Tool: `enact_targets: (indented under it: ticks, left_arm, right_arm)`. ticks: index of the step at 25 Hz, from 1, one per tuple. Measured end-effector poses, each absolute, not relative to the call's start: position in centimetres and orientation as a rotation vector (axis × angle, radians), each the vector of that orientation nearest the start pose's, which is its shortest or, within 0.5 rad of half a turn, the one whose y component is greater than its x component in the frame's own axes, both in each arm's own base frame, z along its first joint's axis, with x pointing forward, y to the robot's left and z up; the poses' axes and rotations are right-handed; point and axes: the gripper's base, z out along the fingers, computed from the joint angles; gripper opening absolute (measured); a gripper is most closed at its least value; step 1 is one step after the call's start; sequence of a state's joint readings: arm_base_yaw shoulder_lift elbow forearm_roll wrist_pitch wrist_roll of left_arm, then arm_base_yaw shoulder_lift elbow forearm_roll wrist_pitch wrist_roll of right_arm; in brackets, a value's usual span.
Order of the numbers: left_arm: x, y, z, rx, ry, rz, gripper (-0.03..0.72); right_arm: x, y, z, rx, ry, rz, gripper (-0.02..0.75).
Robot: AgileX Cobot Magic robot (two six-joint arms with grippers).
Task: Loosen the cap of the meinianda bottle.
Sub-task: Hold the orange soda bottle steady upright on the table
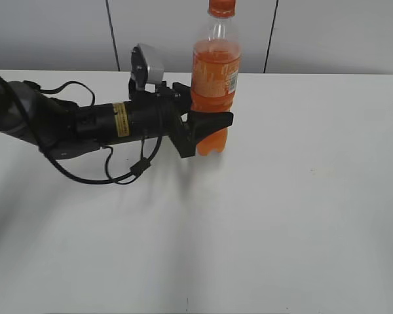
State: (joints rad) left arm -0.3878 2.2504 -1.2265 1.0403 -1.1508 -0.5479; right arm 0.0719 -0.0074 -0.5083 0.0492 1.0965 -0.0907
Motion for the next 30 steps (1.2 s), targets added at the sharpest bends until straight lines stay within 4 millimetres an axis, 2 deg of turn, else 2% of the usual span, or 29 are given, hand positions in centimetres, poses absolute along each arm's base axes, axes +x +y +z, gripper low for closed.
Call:
enact_targets:
  ticks: [4,9,16,21,30]
  left_arm:
    - [34.3,-21.3,12.3,1.065,1.413,-0.959,0.4]
    - [31.8,-20.3,10.7,1.1,1.478,-0.956,0.4]
    - [32.4,-20.3,9.3,1.048,1.52,-0.943,0.4]
    - [33.0,-21.0,8.3,1.051,1.524,-0.957,0.4]
    - [33.0,-21.4,7.0,1.031,1.536,-1.002,0.4]
  right_arm:
    - [-0.9,0.3,27.7,-0.171,2.057,0.047,0.592]
    - [-0.9,0.3,27.7,-0.171,2.057,0.047,0.591]
    - [-0.9,0.3,27.7,-0.171,2.057,0.047,0.591]
    - [-0.9,0.3,27.7,-0.171,2.057,0.046,0.591]
    - [-0.9,0.3,27.7,-0.17,2.057,0.042,0.591]
